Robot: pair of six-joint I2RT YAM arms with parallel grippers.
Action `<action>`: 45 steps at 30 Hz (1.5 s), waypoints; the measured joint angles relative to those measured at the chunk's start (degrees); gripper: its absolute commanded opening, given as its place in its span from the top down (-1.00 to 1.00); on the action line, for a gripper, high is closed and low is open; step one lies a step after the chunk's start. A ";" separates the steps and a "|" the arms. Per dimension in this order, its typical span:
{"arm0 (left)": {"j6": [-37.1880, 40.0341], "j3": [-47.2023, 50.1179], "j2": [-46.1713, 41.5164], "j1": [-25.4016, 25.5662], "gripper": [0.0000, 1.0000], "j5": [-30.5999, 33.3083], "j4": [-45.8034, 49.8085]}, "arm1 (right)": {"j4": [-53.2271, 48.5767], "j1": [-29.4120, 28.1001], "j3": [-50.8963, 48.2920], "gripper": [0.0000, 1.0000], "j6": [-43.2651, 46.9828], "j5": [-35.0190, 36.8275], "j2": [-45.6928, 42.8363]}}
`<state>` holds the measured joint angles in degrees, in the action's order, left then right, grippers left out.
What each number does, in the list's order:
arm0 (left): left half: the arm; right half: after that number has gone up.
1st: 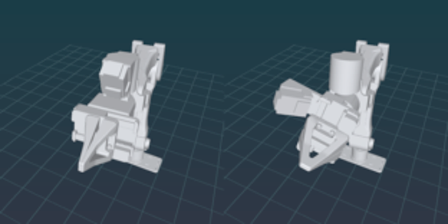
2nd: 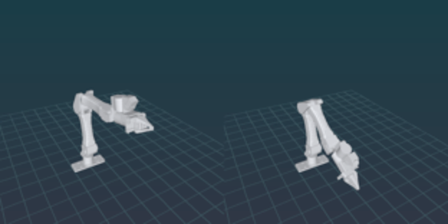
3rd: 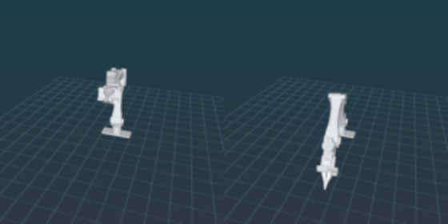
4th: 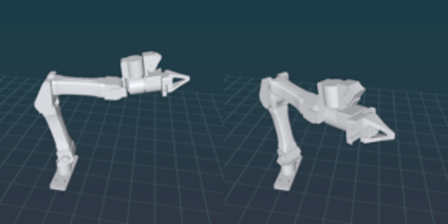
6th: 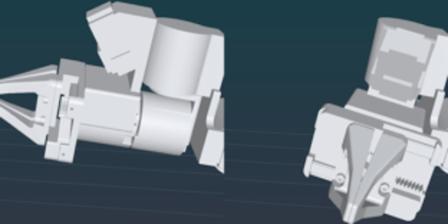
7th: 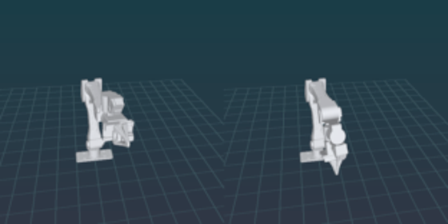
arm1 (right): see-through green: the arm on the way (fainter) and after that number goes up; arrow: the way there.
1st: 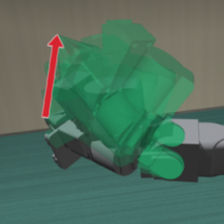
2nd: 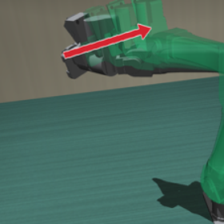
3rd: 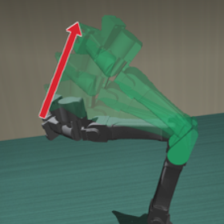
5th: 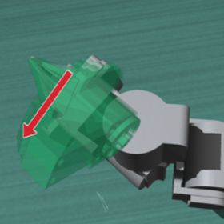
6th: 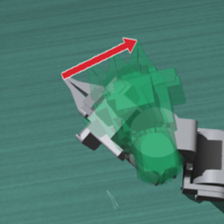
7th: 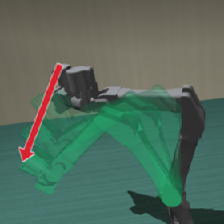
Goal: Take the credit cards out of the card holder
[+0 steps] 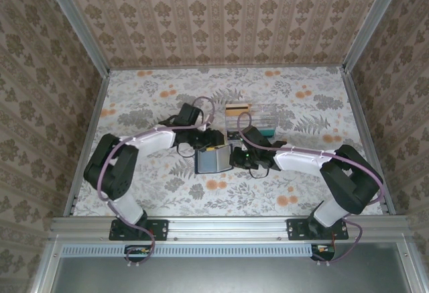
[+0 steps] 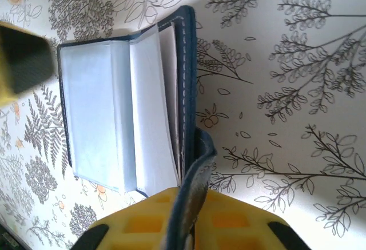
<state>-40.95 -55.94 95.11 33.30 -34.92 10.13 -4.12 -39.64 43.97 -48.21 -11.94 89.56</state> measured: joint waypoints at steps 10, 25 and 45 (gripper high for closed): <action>2.21 7.37 -7.17 -2.75 0.06 5.86 5.07 | -0.39 0.04 0.26 1.00 0.26 0.26 1.11; 2.19 10.34 -5.25 -2.73 0.07 7.76 5.62 | -0.37 0.04 0.35 1.00 0.24 0.26 2.03; 0.09 11.50 -2.89 -2.10 -0.41 2.56 -3.54 | -1.03 0.11 0.35 1.00 0.24 0.83 2.47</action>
<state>-40.86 -44.45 92.23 31.20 -32.36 6.59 -5.15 -39.53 44.31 -47.97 -11.11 92.03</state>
